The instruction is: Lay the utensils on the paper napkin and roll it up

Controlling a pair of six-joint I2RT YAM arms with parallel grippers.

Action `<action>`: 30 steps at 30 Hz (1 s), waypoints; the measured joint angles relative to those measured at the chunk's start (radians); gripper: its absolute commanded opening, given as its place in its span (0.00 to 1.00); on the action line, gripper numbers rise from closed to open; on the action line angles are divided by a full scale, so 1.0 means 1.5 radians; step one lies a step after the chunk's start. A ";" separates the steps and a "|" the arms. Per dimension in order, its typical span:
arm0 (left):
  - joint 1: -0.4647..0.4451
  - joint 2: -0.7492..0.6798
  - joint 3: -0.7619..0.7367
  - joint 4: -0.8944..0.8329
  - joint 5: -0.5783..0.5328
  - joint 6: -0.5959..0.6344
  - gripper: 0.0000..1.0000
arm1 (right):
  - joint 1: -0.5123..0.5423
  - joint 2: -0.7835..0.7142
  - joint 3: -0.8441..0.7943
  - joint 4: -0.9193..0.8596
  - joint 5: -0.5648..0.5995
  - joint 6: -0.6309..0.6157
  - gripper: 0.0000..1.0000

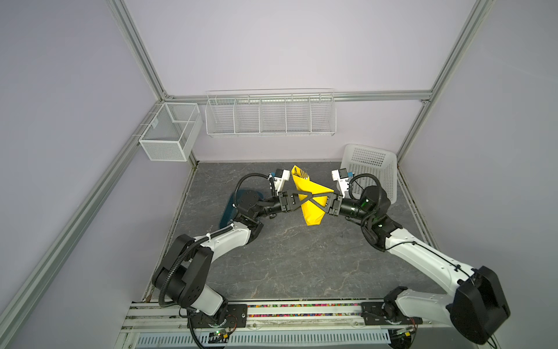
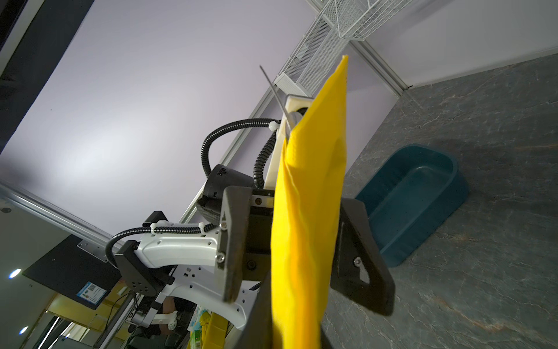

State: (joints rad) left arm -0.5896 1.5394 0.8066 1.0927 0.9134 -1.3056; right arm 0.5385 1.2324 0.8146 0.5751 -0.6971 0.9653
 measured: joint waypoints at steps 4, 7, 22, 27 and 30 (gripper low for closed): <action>0.000 0.004 0.004 0.018 0.002 -0.017 0.65 | 0.000 0.000 0.001 0.021 -0.005 0.011 0.13; 0.000 0.004 0.013 0.031 0.002 -0.025 0.62 | 0.000 0.001 0.001 0.033 -0.008 0.020 0.13; 0.000 0.004 0.026 0.073 -0.001 -0.053 0.40 | 0.000 0.001 0.001 0.055 -0.020 0.038 0.13; 0.000 0.004 0.026 0.076 -0.007 -0.054 0.33 | 0.000 0.002 0.001 0.061 -0.022 0.038 0.14; 0.000 0.004 0.026 0.077 -0.012 -0.055 0.28 | 0.000 0.004 0.001 0.062 -0.022 0.038 0.14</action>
State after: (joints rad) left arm -0.5896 1.5459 0.8452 1.2083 0.8951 -1.3876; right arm 0.5385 1.2385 0.8158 0.6682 -0.7303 1.0222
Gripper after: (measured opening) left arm 0.304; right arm 0.138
